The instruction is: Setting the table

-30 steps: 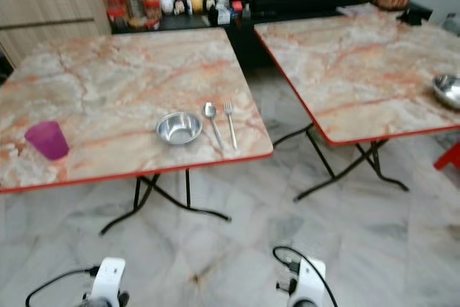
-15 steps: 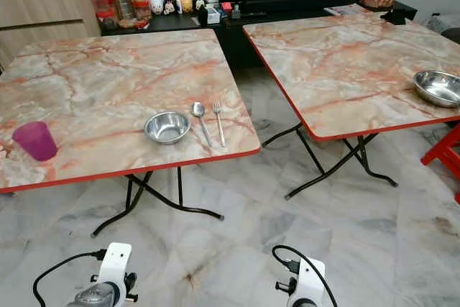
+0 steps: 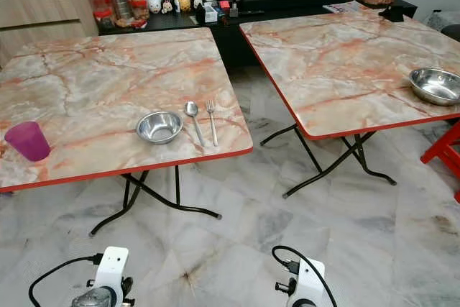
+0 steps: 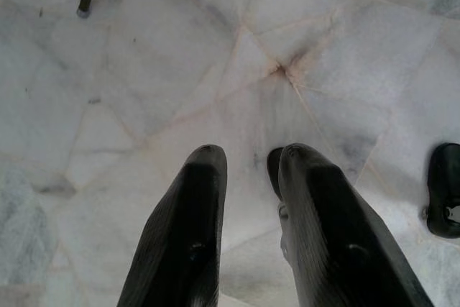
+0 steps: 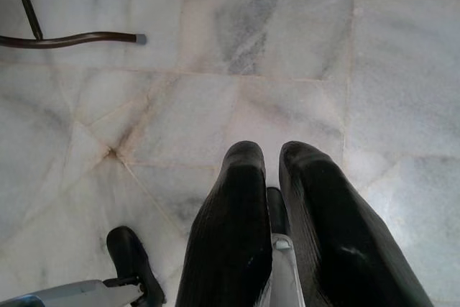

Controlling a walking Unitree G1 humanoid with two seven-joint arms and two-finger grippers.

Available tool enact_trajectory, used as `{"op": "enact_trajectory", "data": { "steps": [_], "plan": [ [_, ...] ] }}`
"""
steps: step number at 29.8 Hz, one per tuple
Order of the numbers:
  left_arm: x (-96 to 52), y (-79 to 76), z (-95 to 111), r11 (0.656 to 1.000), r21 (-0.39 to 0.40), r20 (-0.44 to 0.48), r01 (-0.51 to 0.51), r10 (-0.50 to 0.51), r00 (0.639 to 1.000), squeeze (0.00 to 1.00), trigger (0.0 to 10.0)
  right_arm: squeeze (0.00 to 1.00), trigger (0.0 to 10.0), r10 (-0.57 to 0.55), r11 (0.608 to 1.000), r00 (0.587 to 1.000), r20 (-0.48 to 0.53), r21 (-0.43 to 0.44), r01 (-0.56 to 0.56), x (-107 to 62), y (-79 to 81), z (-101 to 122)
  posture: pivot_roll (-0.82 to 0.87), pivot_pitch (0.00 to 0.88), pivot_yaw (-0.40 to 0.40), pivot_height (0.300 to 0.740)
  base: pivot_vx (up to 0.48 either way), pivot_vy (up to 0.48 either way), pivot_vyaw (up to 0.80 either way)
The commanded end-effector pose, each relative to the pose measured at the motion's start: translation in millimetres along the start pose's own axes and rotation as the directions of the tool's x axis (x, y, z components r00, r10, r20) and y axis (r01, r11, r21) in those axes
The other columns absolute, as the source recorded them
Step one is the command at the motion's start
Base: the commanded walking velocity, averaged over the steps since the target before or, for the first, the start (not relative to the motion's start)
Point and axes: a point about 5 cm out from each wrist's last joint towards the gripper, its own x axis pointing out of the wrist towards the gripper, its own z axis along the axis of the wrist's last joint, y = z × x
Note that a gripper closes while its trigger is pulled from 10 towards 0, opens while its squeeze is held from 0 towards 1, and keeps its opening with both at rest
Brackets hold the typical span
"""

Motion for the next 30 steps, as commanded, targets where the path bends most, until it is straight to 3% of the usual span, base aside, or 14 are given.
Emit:
{"op": "enact_trajectory", "data": {
  "steps": [1,30],
  "plan": [
    [-1.0,2.0,-5.9,1.000,-0.011,-0.020,-0.005,0.005,1.000,0.00,10.0,0.00,10.0,0.003,1.000,1.000,0.001,0.005,-0.003,0.2,0.3,0.8,0.00,0.000,0.030,0.740,0.000,0.000,0.00],
    [-2.0,3.0,-11.8,1.000,0.013,-0.049,-0.003,0.003,0.999,0.00,10.0,0.00,10.0,0.006,1.000,1.000,0.002,0.006,-0.006,0.8,3.9,1.9,-0.01,0.000,0.043,0.740,0.351,0.000,0.00]
  ]
}}
